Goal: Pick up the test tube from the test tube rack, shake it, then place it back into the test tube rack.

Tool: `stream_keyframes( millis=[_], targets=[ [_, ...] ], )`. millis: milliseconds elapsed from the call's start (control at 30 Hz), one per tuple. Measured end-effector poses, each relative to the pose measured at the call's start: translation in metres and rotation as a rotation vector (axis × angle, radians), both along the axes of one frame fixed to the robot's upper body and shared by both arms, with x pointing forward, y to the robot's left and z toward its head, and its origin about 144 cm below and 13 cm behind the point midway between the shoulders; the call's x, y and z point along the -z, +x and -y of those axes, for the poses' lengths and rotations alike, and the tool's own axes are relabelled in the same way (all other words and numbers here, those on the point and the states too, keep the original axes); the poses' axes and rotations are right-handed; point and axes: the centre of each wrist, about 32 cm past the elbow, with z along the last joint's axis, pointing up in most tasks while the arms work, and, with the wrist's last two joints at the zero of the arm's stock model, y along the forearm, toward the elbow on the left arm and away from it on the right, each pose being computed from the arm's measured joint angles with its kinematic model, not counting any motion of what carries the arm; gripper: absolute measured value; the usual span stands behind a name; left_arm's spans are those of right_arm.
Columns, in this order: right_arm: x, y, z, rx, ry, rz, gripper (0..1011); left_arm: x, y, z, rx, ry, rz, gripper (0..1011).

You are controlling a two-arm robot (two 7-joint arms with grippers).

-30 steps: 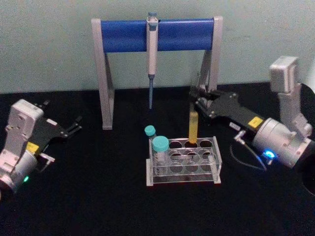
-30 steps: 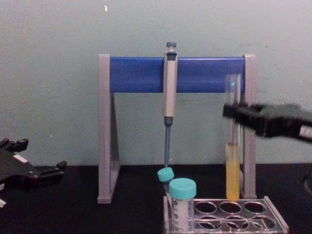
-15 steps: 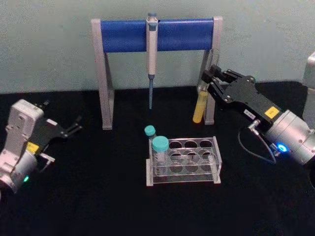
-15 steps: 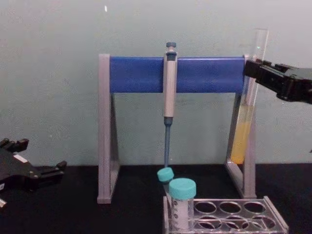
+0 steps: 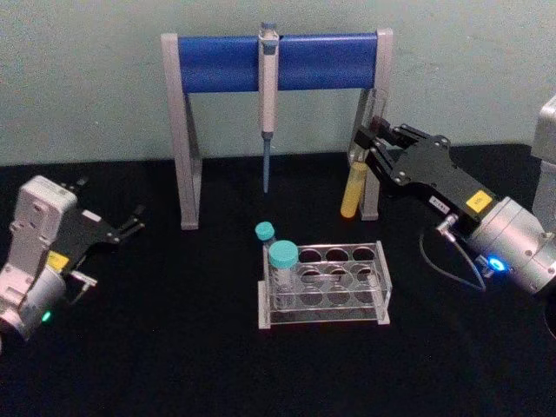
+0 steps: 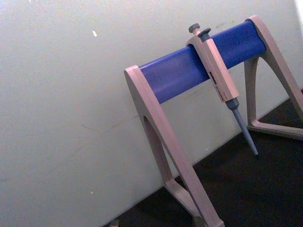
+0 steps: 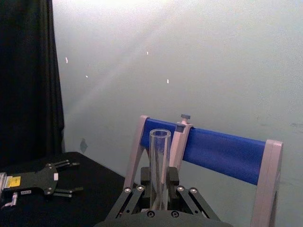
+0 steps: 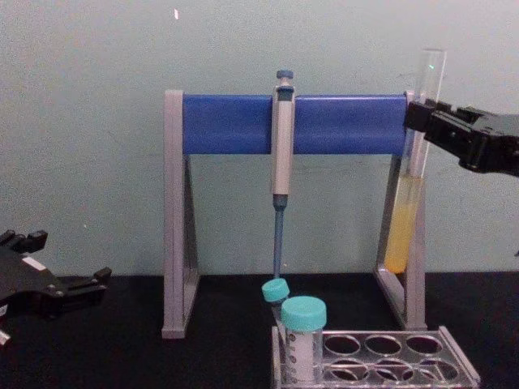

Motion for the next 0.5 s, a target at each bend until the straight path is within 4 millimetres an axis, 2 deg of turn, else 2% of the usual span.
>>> stream_keyframes(
  millis=[300,500],
  targets=[
    [0.0019,-0.0005,-0.0019,-0.02,-0.003,-0.002,216,0.0,0.0,0.0,0.0,0.0,0.0,1001],
    [0.0012,0.0003,0.0018,-0.114,-0.008,-0.032,216,0.0,0.0,0.0,0.0,0.0,0.0,1001]
  ],
)
